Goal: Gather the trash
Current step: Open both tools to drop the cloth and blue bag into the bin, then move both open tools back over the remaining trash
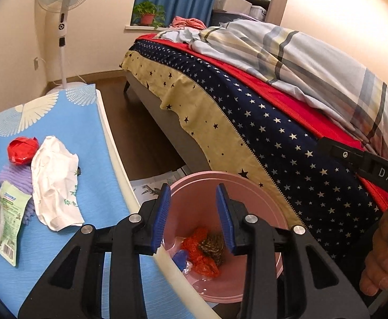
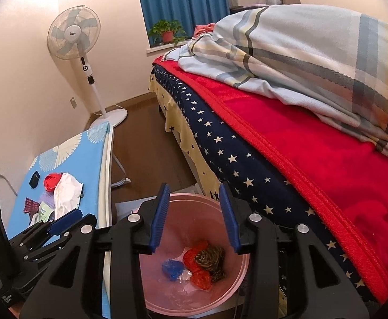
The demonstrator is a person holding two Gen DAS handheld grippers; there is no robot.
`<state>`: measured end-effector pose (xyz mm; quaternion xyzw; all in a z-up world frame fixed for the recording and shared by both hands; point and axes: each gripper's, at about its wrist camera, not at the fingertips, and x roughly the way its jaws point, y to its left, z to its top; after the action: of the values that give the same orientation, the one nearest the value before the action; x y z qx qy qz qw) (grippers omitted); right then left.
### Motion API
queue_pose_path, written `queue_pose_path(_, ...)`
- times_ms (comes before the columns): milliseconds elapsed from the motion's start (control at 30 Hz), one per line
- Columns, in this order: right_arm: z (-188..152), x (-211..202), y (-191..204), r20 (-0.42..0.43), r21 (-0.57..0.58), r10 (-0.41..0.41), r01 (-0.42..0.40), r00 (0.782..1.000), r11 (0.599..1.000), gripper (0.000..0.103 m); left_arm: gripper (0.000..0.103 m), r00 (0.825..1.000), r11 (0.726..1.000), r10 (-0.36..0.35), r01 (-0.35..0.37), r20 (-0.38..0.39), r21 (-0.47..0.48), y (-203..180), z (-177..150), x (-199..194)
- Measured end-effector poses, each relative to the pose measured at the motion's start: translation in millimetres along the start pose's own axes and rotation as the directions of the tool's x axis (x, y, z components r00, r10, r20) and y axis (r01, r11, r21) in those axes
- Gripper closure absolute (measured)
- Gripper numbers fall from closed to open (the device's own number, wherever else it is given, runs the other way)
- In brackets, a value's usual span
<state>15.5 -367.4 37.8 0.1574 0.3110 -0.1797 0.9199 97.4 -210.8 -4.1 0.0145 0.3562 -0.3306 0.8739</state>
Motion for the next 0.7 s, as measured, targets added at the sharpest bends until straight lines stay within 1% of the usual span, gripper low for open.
queue_pose_path(167, 1.4, -6.7, 7.3, 0.034, -0.018, 0.031, -0.030, 0.999, 0.999, 0.063, 0.068, 0.999, 1.000, 0.014, -0.013, 0.033, -0.006, 5.8, 4.6, -11.2)
queue_pose_path(400, 4.0, -17.8, 28.0, 0.084, -0.055, 0.116, -0.112, 0.990, 0.992, 0.064, 0.068, 0.993, 0.997, 0.054, -0.049, 0.106, -0.052, 27.6, 15.9, -41.2)
queue_pose_path(467, 5.4, -21.2, 35.6, 0.091, -0.063, 0.153, -0.148, 0.984, 0.987, 0.068, 0.068, 0.989, 0.996, 0.069, -0.061, 0.130, -0.065, 35.9, 21.1, -54.6)
queue_pose_path(567, 10.7, -27.6, 53.0, 0.104, -0.099, 0.208, -0.198, 0.973, 0.975, 0.075, 0.070, 0.985, 0.995, 0.082, -0.071, 0.151, -0.075, 46.9, 30.6, -71.3)
queue_pose_path(633, 17.4, -33.0, 67.6, 0.115, -0.126, 0.258, -0.243, 0.959, 0.962, 0.080, 0.072, 0.982, 0.994, 0.096, -0.085, 0.165, -0.073, 57.5, 41.6, -85.6)
queue_pose_path(700, 23.7, -38.5, 82.2, 0.123, -0.153, 0.300, -0.280, 0.946, 0.948, 0.083, 0.074, 0.976, 0.992, 0.118, -0.108, 0.184, -0.066, 70.9, 54.3, -101.7)
